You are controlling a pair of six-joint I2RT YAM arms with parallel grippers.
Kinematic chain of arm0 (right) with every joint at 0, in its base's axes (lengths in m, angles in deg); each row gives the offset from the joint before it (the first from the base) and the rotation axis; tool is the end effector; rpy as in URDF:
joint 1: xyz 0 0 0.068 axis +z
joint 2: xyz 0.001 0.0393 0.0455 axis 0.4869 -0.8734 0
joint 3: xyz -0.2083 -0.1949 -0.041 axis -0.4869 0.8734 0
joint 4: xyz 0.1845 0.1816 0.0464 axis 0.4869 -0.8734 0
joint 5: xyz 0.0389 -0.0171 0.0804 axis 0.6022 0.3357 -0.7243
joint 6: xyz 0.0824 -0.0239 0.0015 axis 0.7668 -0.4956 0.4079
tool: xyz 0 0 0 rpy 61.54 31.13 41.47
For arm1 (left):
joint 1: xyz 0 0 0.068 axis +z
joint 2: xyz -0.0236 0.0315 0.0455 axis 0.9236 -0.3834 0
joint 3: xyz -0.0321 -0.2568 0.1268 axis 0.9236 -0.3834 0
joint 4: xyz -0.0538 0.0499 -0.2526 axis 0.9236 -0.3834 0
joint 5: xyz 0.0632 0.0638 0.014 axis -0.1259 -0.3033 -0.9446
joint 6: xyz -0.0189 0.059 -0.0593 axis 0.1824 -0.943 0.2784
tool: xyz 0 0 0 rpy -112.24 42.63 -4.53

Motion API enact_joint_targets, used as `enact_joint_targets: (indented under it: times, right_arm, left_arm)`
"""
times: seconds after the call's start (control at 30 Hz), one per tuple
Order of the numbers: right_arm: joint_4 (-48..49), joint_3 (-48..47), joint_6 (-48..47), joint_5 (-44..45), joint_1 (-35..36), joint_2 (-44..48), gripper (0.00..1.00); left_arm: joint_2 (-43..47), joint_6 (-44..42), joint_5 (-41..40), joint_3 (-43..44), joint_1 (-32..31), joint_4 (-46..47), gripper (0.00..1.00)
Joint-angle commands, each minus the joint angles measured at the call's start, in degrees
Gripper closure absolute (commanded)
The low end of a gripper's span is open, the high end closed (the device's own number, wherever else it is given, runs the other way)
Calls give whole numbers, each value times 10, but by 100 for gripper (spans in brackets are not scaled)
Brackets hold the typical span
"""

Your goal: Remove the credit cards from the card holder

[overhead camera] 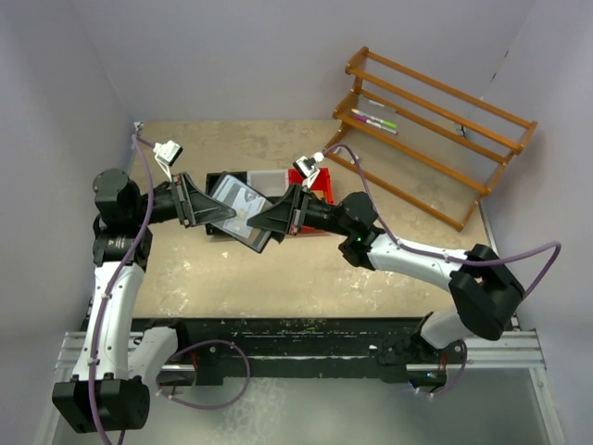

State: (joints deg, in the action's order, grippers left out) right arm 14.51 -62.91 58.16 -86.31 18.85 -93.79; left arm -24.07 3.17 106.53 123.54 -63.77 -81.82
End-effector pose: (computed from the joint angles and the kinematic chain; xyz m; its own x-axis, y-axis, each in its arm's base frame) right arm 0.2093 0.2931 0.3672 -0.8459 0.2834 -0.4518 -0.5236 -0.2802 0.8046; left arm 0.1873 -0.0610 0.3952 -0.8211 -0.2815 -0.4965 0.4670 0.1687 -0.8680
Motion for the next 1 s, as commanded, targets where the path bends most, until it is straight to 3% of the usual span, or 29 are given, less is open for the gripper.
enact_joint_targets:
  times: [0.0, 0.3, 0.4, 0.5, 0.57, 0.73, 0.97]
  right_arm:
    - [27, 41, 6, 25, -5, 14, 100]
    - [57, 97, 20, 23, -10, 32, 100]
    - [37, 129, 18, 14, -33, 59, 100]
    - [-21, 150, -1, 1, -69, 94, 100]
    - [-92, 140, -39, -7, -89, 107, 100]
    - [-337, 16, -191, 16, -97, 68, 100]
    - [-476, -220, -302, 30, -97, -117, 100]
  left_arm:
    - [5, -9, 12, 32, -2, 25, 80]
    - [-13, -60, -10, 69, -1, -9, 81]
    - [-37, -209, -64, 139, 1, -159, 89]
    - [-76, -373, -161, 223, 1, -307, 88]
    - [-96, -436, -249, 255, 2, -366, 88]
    - [-114, -515, -346, 290, 2, -431, 89]
    - [-93, -546, -336, 322, 2, -480, 88]
